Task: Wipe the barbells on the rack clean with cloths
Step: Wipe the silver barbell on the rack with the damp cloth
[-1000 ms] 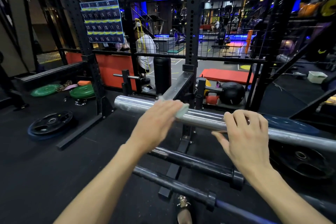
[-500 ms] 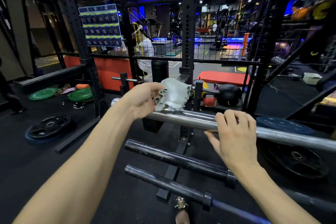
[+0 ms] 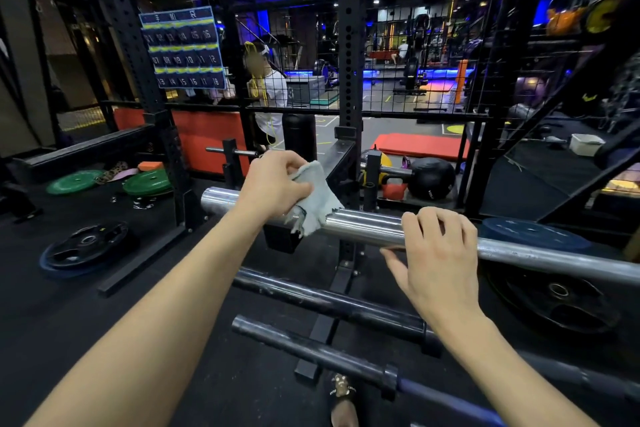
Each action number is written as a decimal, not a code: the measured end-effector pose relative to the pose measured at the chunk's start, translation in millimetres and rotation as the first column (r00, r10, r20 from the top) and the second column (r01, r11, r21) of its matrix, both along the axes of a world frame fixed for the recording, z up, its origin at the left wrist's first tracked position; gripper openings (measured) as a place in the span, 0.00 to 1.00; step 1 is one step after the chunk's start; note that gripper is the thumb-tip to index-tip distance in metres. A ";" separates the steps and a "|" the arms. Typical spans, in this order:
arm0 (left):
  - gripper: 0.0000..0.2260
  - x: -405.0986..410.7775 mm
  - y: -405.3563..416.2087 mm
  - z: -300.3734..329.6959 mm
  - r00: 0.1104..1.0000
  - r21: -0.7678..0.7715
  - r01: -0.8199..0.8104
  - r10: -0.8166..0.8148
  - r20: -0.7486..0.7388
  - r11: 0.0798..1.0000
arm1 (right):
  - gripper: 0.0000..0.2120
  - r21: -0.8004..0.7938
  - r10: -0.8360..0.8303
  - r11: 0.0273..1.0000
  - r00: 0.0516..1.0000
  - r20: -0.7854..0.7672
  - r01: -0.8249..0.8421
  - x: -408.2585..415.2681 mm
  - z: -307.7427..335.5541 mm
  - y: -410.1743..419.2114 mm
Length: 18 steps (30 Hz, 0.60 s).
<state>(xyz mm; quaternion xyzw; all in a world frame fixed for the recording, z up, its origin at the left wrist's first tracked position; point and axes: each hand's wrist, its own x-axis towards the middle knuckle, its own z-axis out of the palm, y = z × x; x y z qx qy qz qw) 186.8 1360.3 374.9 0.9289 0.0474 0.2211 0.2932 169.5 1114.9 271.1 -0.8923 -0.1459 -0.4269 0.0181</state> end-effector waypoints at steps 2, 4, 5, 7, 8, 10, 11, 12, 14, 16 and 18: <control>0.09 1.0 -3.0 -1.8 0.997 0.138 -0.022 0.011 0.076 0.990 | 0.24 -0.003 -0.001 1.000 1.000 -0.005 0.001 -0.9 0.1 -0.4; 0.08 -1.2 -7.9 -6.9 0.988 0.190 0.016 -0.045 0.150 0.982 | 0.24 -0.005 -0.003 1.000 1.000 -0.013 0.003 -1.4 0.7 -0.3; 0.08 -3.7 -10.7 -9.9 0.981 0.222 0.072 -0.109 0.160 0.972 | 0.24 -0.006 -0.006 1.000 1.000 -0.022 0.005 -1.6 1.1 -0.4; 0.09 -9.5 -12.5 -19.9 0.955 0.306 0.212 -0.263 0.135 0.928 | 0.24 -0.007 -0.004 1.000 0.999 -0.045 0.003 -1.7 1.9 0.4; 0.10 -11.8 -11.5 -26.0 0.941 0.337 0.262 -0.317 0.119 0.904 | 0.24 -0.006 -0.003 1.000 0.998 -0.056 0.002 -1.8 2.6 0.7; 0.10 -17.2 -8.4 -38.3 0.917 0.337 0.322 -0.380 0.122 0.885 | 0.24 -0.010 -0.004 1.000 0.998 -0.070 0.003 -2.5 4.7 0.8; 0.12 -20.3 -8.3 -43.6 0.907 0.326 0.335 -0.396 0.145 0.884 | 0.24 -0.016 -0.003 1.000 0.997 -0.077 0.002 -3.2 7.1 1.0; 0.14 -24.0 -10.5 -48.4 0.898 0.317 0.343 -0.408 0.167 0.884 | 0.24 -0.027 -0.001 1.000 0.996 -0.087 -0.001 -3.7 10.4 1.0; 0.15 -29.3 -20.9 -55.8 0.881 0.328 0.347 -0.425 0.208 0.879 | 0.26 -0.066 0.010 0.998 0.993 -0.117 -0.018 -1.8 20.1 0.6; 0.17 -29.5 -34.2 -65.8 0.873 0.331 0.372 -0.448 0.192 0.867 | 0.28 -0.090 0.026 0.995 0.984 -0.174 -0.042 3.9 35.6 1.9; 0.20 -28.3 -44.7 -82.9 0.875 0.384 0.352 -0.446 0.187 0.853 | 0.31 -0.106 0.010 0.993 0.942 -0.335 -0.048 10.6 51.9 4.1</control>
